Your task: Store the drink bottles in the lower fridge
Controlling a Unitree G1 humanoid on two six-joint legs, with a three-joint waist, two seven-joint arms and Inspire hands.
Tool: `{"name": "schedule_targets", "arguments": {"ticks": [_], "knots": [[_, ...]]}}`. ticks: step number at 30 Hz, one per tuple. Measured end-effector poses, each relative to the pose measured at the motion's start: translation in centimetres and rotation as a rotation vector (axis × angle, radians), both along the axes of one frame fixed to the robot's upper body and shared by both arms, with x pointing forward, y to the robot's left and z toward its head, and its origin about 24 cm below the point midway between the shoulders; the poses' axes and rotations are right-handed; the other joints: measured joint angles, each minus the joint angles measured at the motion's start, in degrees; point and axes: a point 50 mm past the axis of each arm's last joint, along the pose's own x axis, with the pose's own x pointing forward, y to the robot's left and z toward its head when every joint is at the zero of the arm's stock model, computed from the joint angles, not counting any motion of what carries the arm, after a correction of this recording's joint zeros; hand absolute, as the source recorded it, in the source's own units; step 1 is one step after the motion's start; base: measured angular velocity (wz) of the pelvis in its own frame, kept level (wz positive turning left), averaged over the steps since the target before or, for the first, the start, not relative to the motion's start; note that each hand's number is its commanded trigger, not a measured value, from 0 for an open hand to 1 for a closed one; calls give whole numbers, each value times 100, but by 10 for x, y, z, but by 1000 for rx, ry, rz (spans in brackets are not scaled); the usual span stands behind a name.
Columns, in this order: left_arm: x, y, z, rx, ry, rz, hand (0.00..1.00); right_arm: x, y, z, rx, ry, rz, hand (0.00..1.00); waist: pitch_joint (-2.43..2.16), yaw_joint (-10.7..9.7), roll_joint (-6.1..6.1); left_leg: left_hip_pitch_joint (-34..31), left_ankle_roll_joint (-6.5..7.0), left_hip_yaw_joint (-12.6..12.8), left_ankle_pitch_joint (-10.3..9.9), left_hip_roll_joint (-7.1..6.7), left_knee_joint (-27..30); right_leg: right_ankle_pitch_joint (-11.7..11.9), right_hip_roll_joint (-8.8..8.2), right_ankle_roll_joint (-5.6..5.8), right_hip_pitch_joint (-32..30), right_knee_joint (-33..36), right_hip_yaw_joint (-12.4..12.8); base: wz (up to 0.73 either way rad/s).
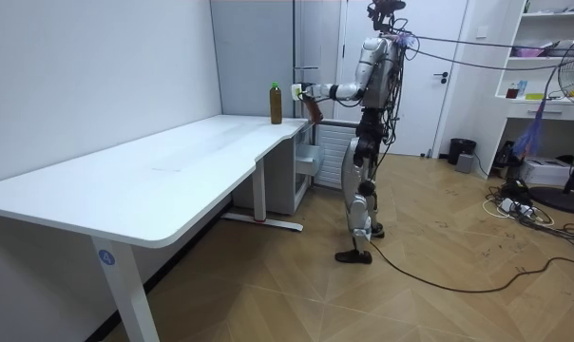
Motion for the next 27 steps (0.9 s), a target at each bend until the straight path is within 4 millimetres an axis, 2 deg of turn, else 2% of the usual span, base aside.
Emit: {"name": "schedule_targets", "arguments": {"ticks": [5, 6, 8, 13, 14, 17, 21, 25, 27], "knots": [[-9, -8, 24, -72, -93, -28, 100, 10, 0, 1, -9, -42, 20, 0, -31, 222, 9, 8, 0, -100, 1, -11, 1, 0, -5, 0, 70, -7, -122, 9], [-10, -9, 23, -94, -83, -31, 100, 8, 0, 1, -12, -39, 22, 0, -8, 290, -27, 38, 0, -135, 1, -15, -1, 0, -5, 0, 121, -3, -167, 15], [-15, -8, 17, -109, -59, -20, 100, 7, 0, 1, -22, -41, 24, 0, -25, 358, -2, 41, -2, -165, 2, -15, -1, 0, -5, 0, 148, -3, -244, 8], [-25, -3, 0, -101, 9, 12, 100, 19, -2, 4, -50, -87, 85, 0, 2, 657, -39, -9, -2, -164, 4, -16, 9, -2, -14, 1, 104, -4, -261, 1], [-26, -1, -3, -95, 20, 24, 100, 27, -1, 5, -54, -116, 83, 0, 24, 733, -78, -10, -2, -169, 5, -16, 9, -2, -14, 1, 107, -4, -269, 3], [-32, 4, -11, -88, 52, 48, 100, 45, 6, 7, -39, -174, 118, 0, 7, 846, -147, -61, -1, -219, 4, -25, 29, 0, -14, 2, 118, -76, -330, 12], [-34, 4, -14, -94, 71, 76, 100, 55, 7, 9, -35, -208, 144, 0, 5, 996, -143, -215, -2, -393, 4, -31, 107, 10, -4, -5, 113, -98, -536, 22], [-34, 4, -14, -97, 73, 89, 100, 67, 10, 14, -26, -253, 191, 0, 4, 1094, -119, -239, -2, -409, 4, -26, 107, 11, -7, -5, 106, -99, -668, 4], [-35, 5, -16, -96, 75, 95, 100, 87, 22, 21, 29, -350, 200, 0, 8, 1093, -110, -238, -3, -408, 4, -22, 106, 14, -16, -10, 100, -94, -764, -3]]}}
